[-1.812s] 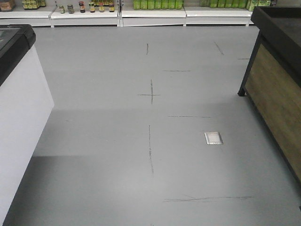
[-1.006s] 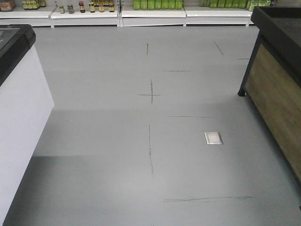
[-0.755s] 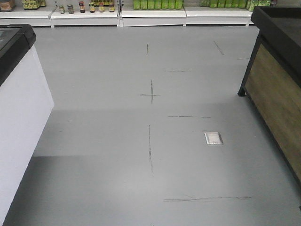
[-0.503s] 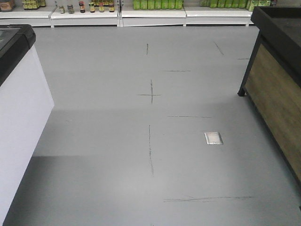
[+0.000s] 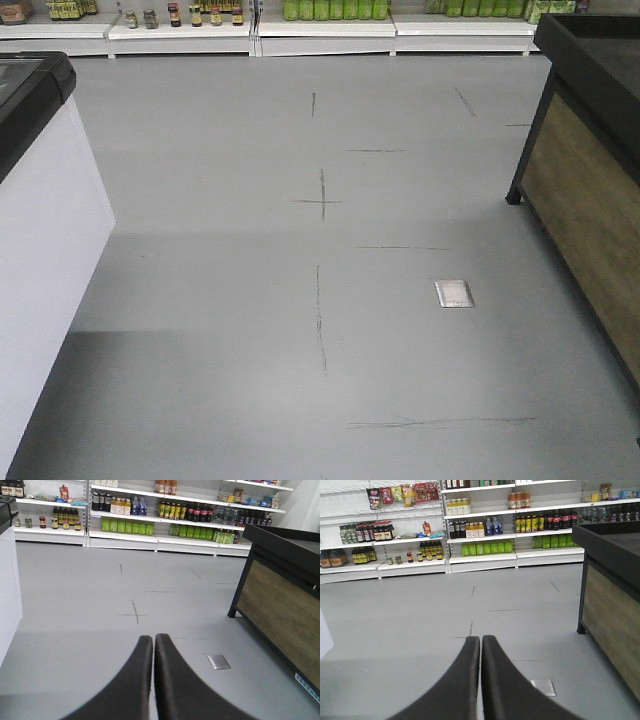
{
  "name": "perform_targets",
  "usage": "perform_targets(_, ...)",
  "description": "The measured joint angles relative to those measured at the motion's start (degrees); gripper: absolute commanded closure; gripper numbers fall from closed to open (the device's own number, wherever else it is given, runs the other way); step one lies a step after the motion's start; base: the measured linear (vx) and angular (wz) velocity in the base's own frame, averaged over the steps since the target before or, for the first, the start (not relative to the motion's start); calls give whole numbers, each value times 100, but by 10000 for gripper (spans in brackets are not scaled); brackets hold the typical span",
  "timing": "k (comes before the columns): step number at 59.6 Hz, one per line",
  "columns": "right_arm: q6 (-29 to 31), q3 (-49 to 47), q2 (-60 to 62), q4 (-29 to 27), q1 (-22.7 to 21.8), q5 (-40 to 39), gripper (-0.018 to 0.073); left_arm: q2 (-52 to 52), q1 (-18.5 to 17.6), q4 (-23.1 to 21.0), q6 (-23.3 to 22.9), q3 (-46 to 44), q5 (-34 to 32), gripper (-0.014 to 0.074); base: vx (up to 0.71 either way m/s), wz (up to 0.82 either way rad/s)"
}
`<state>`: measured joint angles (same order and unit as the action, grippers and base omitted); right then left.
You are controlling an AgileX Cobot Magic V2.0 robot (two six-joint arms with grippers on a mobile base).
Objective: Pick three apples into basket with both arms
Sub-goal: 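Drive the base forward across the store floor toward the fruit tables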
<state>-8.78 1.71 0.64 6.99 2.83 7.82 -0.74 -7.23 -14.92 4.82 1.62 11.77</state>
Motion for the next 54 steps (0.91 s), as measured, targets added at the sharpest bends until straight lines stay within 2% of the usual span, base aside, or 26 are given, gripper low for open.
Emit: perform_targets(54, 0, 0, 0, 0, 0, 0, 564, 0, 0, 0, 0, 0, 0, 602, 6, 1)
